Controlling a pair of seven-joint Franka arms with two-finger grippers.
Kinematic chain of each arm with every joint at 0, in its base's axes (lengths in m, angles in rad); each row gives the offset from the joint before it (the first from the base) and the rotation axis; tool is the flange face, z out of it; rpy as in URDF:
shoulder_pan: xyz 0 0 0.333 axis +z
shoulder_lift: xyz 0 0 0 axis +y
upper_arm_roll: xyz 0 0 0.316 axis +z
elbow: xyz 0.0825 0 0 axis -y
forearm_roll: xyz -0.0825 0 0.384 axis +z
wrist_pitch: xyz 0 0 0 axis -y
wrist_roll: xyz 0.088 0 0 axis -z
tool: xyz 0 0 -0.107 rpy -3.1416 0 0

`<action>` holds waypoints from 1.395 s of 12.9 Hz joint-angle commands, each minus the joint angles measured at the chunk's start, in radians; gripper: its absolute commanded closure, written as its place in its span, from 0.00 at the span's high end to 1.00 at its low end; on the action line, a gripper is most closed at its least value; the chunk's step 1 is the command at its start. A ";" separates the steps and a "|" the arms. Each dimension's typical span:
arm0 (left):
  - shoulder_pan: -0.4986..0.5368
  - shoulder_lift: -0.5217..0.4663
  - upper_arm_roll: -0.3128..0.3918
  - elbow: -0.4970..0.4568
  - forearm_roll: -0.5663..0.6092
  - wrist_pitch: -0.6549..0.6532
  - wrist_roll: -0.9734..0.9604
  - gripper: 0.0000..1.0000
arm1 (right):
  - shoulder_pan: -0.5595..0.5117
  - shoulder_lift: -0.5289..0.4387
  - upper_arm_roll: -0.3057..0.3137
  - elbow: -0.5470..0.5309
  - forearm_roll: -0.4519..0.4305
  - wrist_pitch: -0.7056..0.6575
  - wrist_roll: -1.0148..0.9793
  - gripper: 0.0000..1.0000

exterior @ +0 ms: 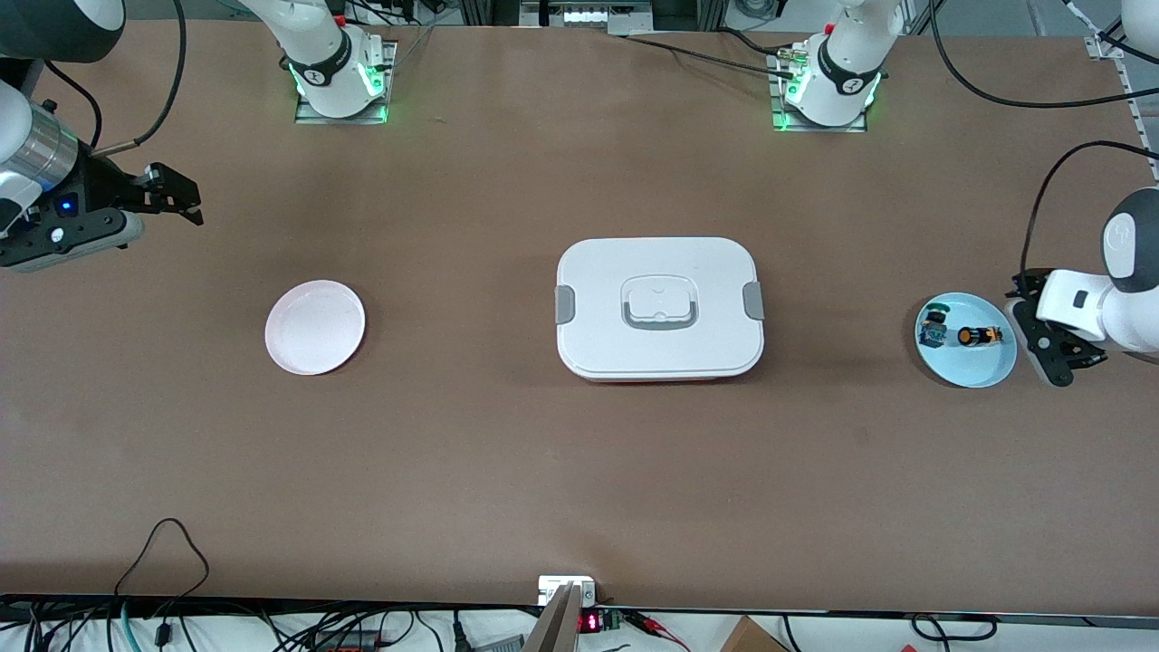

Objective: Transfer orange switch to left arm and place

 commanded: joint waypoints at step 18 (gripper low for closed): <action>-0.457 -0.399 0.317 -0.050 -0.344 -0.010 -1.128 1.00 | 0.015 -0.021 0.005 -0.010 0.051 0.014 0.077 1.00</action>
